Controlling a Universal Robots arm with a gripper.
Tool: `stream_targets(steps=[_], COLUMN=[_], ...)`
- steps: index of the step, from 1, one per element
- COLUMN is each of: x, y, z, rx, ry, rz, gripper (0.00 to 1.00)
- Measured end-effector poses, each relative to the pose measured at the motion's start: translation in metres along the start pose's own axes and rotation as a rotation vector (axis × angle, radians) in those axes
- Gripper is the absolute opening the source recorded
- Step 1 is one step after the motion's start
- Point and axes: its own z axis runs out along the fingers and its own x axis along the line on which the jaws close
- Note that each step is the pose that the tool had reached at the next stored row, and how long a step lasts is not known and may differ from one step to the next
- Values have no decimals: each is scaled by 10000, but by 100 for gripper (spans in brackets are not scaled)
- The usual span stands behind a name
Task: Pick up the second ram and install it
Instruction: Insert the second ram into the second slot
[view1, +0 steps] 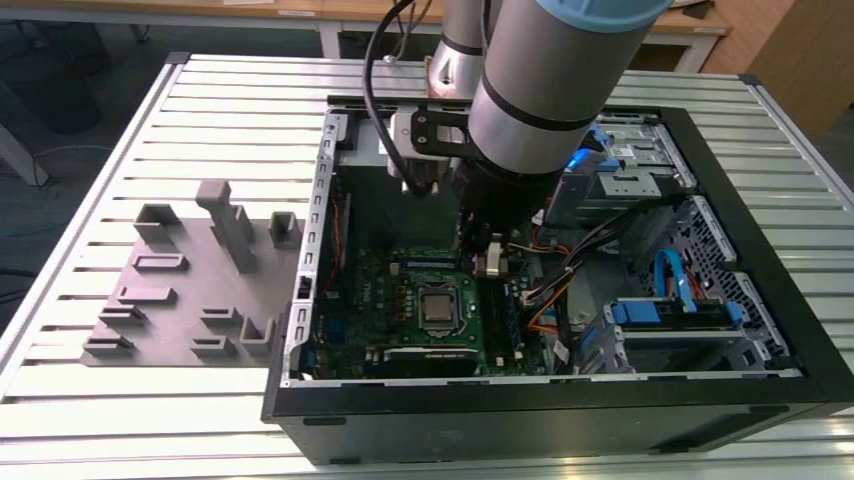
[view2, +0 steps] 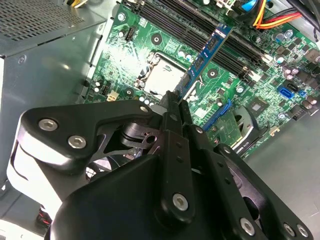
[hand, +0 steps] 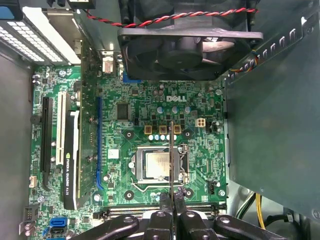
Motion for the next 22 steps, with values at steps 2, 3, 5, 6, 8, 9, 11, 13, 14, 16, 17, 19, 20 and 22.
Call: stream_targets(steps=[2, 3, 5, 6, 8, 9, 11, 13, 14, 16, 17, 19, 20, 22], x=[0, 0, 0, 0, 0, 0, 0, 0, 0, 0, 0, 0, 0, 1], y=[0, 0, 0, 0, 0, 0, 0, 0, 0, 0, 0, 0, 0, 0], z=[0, 0, 1, 1, 2, 2, 3, 3, 3, 4, 4, 4, 4, 4], rx=[19, 32, 58, 71, 96, 109, 137, 162, 175, 200, 213, 238, 250, 273], ry=[-21, -35, -65, -80, -108, -122, -152, -181, -195, -223, -237, -264, -278, -303], rz=[227, 371, 681, 830, 1122, 1274, 1594, 1898, 2049, 2339, 2490, 2777, 2921, 3193], gripper=[11, 11, 11, 11, 11, 11, 11, 11, 11, 11, 11, 11, 11, 11])
